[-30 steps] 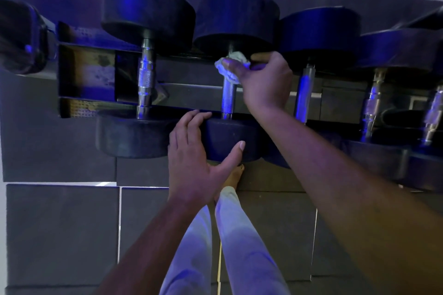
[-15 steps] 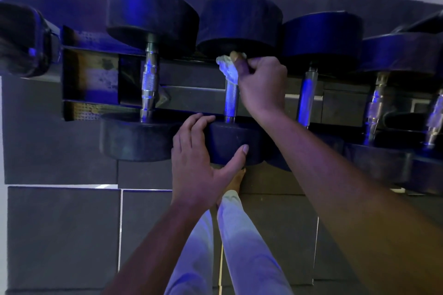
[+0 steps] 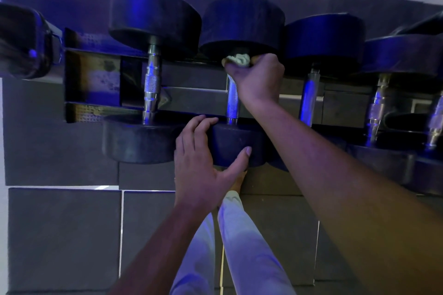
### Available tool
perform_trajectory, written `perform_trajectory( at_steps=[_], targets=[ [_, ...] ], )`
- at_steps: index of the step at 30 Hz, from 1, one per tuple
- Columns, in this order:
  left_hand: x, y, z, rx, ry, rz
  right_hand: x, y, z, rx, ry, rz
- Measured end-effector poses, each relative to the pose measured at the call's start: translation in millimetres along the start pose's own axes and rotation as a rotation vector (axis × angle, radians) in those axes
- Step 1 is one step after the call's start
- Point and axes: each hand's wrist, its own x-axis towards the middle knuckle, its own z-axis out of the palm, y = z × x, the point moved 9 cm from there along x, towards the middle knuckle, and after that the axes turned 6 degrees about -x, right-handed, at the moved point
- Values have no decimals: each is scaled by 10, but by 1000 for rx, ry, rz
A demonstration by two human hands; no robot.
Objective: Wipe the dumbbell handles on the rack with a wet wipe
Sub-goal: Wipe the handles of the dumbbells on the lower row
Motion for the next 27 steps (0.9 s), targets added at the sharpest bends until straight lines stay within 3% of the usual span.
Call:
perform_trajectory(
  at_steps=[5, 8, 11, 14, 19, 21, 25, 27],
  targets=[
    [-7, -19, 2, 1, -14, -11, -98, -62, 21, -75, 51, 5],
    [-9, -16, -2, 1, -13, -9, -47, -1, 45, 6, -9, 1],
    [-5, -12, -8, 1, -8, -10, 25, 132, 83, 241, -144, 93],
    [-5, -8, -2, 3, -3, -4, 54, 310, 204, 457, -355, 303],
    [-15, -13, 15, 16, 5, -1, 9, 527, 417, 517, -563, 485],
    [-14, -10, 22, 15, 7, 3, 12, 537, 409, 551, -534, 502],
    [-5, -11, 24, 22, 10, 12, 69, 592, 281, 709, -325, 570],
    [-2, -12, 27, 23, 8, 14, 84, 562, 219, 690, -286, 504]
  ],
)
